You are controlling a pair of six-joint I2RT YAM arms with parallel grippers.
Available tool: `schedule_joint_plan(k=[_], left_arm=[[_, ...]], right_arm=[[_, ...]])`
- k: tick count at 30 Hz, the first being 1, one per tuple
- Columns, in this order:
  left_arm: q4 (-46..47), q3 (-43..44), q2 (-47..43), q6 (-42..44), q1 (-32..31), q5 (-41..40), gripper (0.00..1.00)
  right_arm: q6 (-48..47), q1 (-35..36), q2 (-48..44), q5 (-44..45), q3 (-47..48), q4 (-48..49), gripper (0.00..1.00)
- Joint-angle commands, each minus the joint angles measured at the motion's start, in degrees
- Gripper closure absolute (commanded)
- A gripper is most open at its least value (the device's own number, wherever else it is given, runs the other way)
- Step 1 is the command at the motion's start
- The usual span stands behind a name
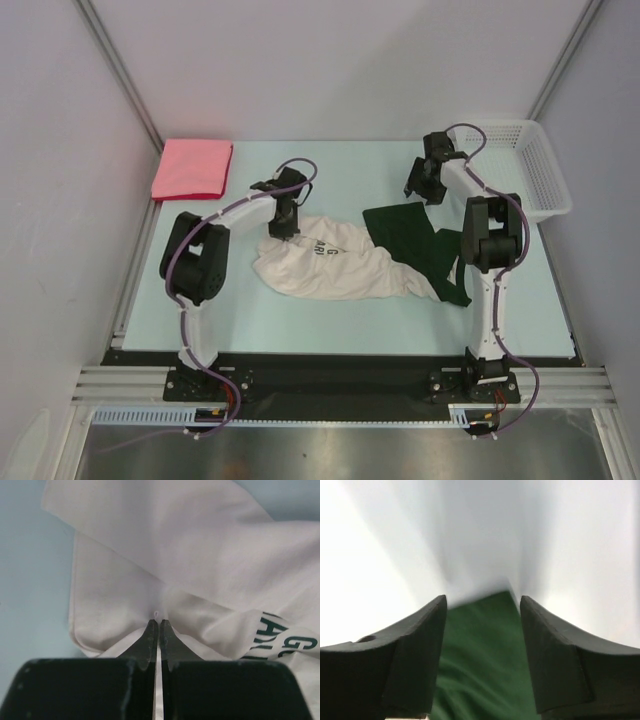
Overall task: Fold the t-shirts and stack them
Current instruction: Flatten the tshirt out
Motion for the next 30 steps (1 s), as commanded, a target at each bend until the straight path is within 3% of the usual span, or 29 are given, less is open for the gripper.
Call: schedule_joint_plan(k=[1,4,13,20,24,30], left_arm=[[0.0,-2.3,-7.5,1.4,0.1,-0.6,1.0],[-0.2,-4.7,-9.9,1.9,0.2,-0.4,1.0],[-0.5,-8.0,-17.6,1.6,0.2,0.2,1.0],[-0.9,-9.5,-20.5,1.1,0.3,0.2,1.0],[-1.0,-10.9,-22.6,1.0,0.7,-0.1,1.0],[-1.0,-10.1,-25.6,1.4,1.3,-0.9,1.0]], right_arm=[[-2.9,0.1,2.2,3.5,4.9,-0.4,0.39],[-2.9,-0.1,2.8,4.5,5.7,-1.1,0.49],[-4.9,0.8,2.1,6.1,1.3,-1.2,0.5],[-3.3,0.8,3.4,4.6,0.6,-1.5,0.75],[-3.2,0.8,2.4,3.6,1.1,-1.5,0.99],[-2.5,1.3,-1.9,3.7,3.7,-2.4,1.0]])
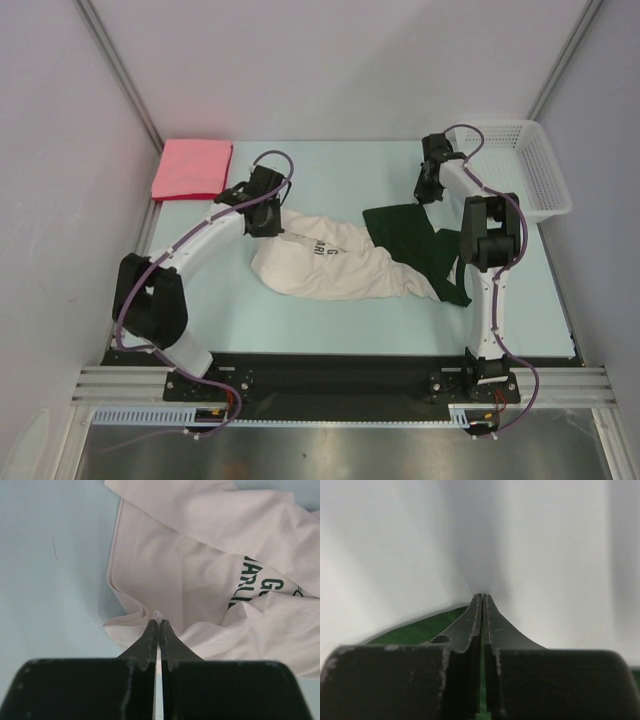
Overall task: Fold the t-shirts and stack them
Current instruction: Flatten the tshirt out
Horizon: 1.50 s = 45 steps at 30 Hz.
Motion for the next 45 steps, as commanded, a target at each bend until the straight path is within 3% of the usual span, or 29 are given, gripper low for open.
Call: schedule_joint_plan(k=[1,19,32,39,45], left_arm=[[0.4,1.2,-4.2,0.5,0.9,-1.0,1.0],[-1.2,8.7,-20.3,0.4,4.4,-5.4,1.0],[-2.8,31.1,-34.9,3.8,3.9,-6.8,1.0],[3.8,29.2,-47.5,5.5,3.6,-1.9,1.0],[8.1,28.6,-52.8,4.2,3.6,1.4,1.0]], right_arm=[[1.0,0.8,-6.2,-0.8,2.0,-1.2,1.0],[4.1,0.3,-36.1,-2.2,7.8,-2.6,1.0],[2.5,-0.5,-64.8,-2.8,10.5,5.1,1.0],[2.0,-0.4,-72.9,-6.0,20.2,1.5,1.0],[6.0,-0.4,-72.9,-7.0,28.9,-0.5,1.0]])
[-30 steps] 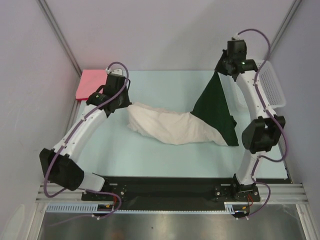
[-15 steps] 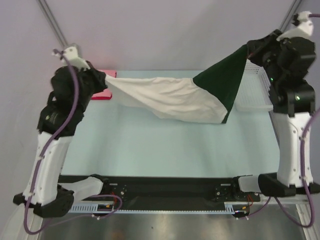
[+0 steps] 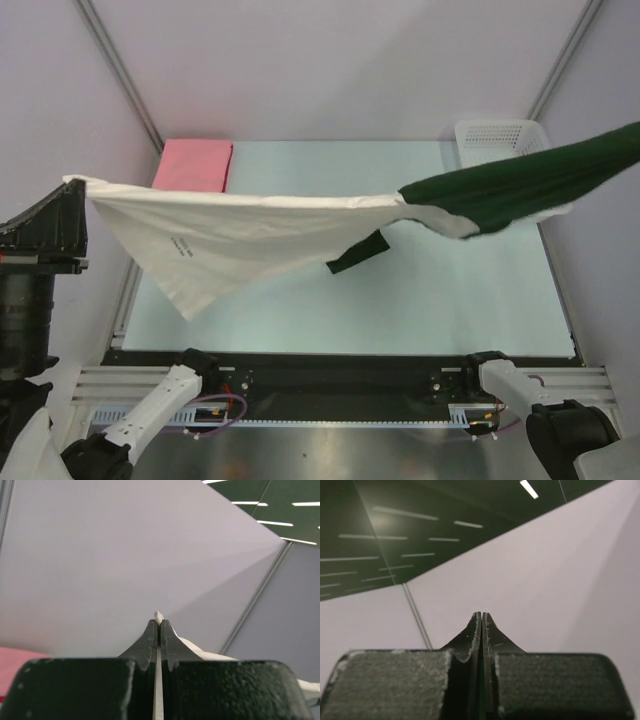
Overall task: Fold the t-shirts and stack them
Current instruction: Flatten the tshirt out
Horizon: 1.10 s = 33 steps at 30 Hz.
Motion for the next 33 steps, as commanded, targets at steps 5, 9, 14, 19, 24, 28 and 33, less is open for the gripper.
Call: schedule_joint_plan(k=[5,9,14,19,24,28,33], left_arm=[[4.2,3.7,3.1,1.0,-0.3,1.8,1.0],[5.7,3.9,4.8,1.5,-0.2,1.3,0.99],[8.5,1.2,8.8,1.1,-0.3,-0.3,1.0],[9.2,2.9,13.9,-0.4,-1.7,2.1,1.0],[10.5,3.2,12.3,-2.3,-1.8,6.7,1.0],[9.4,3.2,9.7,-2.0,-1.8,5.8,1.0],[9.5,3.6,5.4,-2.2,-1.8,5.7,1.0]], right_arm=[[3.4,-0.1,4.3,-0.7,4.0,4.3,1.0],[3.8,0.2,6.4,-0.1,3.4,8.2,1.0],[2.5,0.3,8.6,0.0,-3.8,16.6,1.0],[-1.2,0.3,11.3,0.5,-6.2,24.0,1.0],[-3.1,0.2,11.0,0.6,-3.5,28.6,1.0],[-3.6,0.3,10.3,-0.2,-1.7,29.1,1.0],[-2.1,0.5,5.3,-0.2,-2.8,30.0,1.0]])
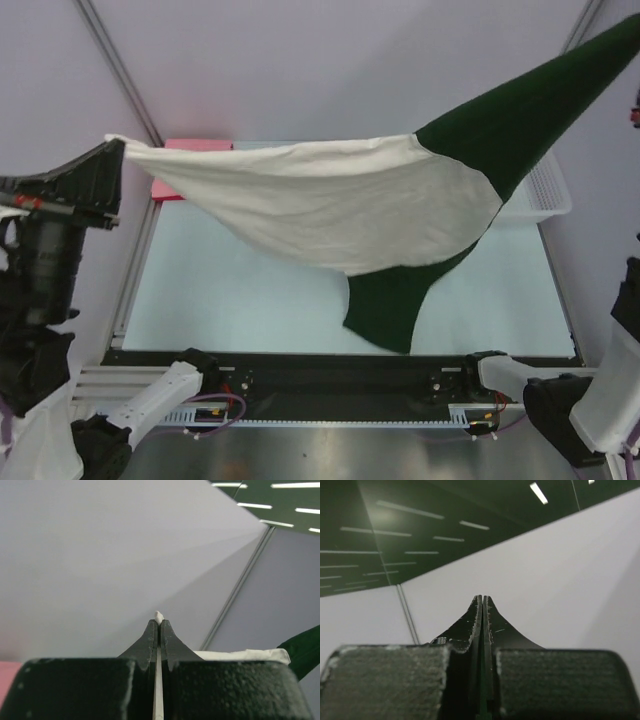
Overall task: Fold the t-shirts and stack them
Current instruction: Flatten the tshirt out
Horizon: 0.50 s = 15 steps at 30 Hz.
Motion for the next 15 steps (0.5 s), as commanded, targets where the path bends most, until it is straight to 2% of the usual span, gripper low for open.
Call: schedule_joint_plan(k=[1,8,15], left_arm=[[3.7,2.3,-4.5,-1.5,-0.2,0.6,0.99],[5.3,5.9,-6.3,-4.8,-0.3,3.0,1.0],[6.8,8.8,-2.2,-5.5,-0.2,1.9,1.0]], right_arm=[[0.2,0.2,-5.1,0.3,1.8,7.5,1.0],[1.5,0.8,-8.8,0.9,5.5,8.3,1.0],[2.1,2.4,-5.2,2.1,7.4,9.3,1.0]])
